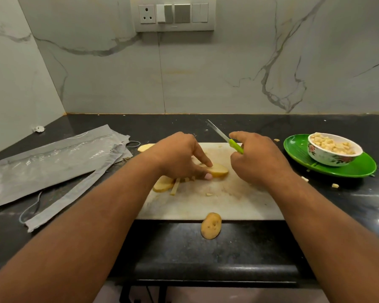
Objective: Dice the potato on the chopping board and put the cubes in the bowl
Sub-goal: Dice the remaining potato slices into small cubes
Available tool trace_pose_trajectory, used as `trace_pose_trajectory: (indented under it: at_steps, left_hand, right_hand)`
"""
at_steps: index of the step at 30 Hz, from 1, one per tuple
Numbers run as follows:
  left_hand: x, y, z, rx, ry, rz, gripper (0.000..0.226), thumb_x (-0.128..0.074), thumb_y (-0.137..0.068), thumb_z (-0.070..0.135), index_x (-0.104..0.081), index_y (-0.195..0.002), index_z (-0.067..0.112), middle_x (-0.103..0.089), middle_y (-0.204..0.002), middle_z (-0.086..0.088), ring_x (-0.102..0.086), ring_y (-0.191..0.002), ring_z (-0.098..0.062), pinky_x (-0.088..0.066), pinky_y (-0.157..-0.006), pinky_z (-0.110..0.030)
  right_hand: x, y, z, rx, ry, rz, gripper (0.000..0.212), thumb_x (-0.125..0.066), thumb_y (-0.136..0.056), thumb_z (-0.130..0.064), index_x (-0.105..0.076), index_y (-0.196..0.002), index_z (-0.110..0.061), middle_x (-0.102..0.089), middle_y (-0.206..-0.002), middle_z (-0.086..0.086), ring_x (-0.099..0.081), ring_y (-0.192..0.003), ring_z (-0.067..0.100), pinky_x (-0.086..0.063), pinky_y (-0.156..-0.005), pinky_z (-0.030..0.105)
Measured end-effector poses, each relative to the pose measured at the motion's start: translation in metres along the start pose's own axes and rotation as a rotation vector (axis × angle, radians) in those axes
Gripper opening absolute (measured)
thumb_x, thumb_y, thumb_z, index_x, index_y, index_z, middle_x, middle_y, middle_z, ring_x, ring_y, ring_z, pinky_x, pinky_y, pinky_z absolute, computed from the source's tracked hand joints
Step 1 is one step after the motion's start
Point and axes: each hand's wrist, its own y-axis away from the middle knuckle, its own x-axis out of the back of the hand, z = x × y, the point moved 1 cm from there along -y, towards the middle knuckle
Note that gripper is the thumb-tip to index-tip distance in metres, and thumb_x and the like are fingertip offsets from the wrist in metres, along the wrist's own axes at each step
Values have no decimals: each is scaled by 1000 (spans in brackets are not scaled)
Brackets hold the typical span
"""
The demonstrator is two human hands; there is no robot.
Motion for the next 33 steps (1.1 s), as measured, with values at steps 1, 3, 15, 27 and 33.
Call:
trace_pose_trajectory:
  at_steps: [1,3,15,27,33]
  left_hand:
    - [-3,-3,3,13,3,36,44,-79,-79,62,-77,-117,41,-68,-129,8,-59,-106,-12,-51,-87,-31]
    - [-9,-8,10,41,-4,107,46,-78,-78,66,-78,-115,39,-72,-123,11,-60,-101,-10,-54,-83,-31]
    - [-30,-21,28,27,5,231,30,-72,-92,53,-80,-113,33,-76,-110,13,-62,-91,-9,-55,-79,-30]
    - [-34,-26,23,73,35,237,30,-73,-89,57,-81,-108,34,-76,-104,14,-62,-92,-9,-59,-84,-36]
    - [-30,-24,20,49,33,170,34,-70,-92,56,-77,-117,35,-74,-117,12,-61,-99,-10,-57,-95,-41]
  right_hand:
    - [2,0,1,-1,-16,14,59,-54,-84,-14,-52,-140,-30,-60,-138,0,-54,-122,25,-46,-97,38]
    - [6,3,2,-20,7,24,47,-54,-83,-13,-58,-127,-29,-65,-123,2,-56,-105,24,-47,-86,36]
    - [12,43,-1,-25,234,20,42,-51,-88,-23,-65,-127,-26,-66,-113,2,-59,-93,21,-51,-76,33]
    - [26,72,-11,-28,414,-105,48,-51,-88,-23,-56,-135,-32,-59,-112,2,-55,-86,20,-40,-65,28]
    - [45,91,-14,-26,412,-158,46,-55,-90,-30,-53,-136,-34,-58,-111,-2,-55,-89,19,-49,-70,31]
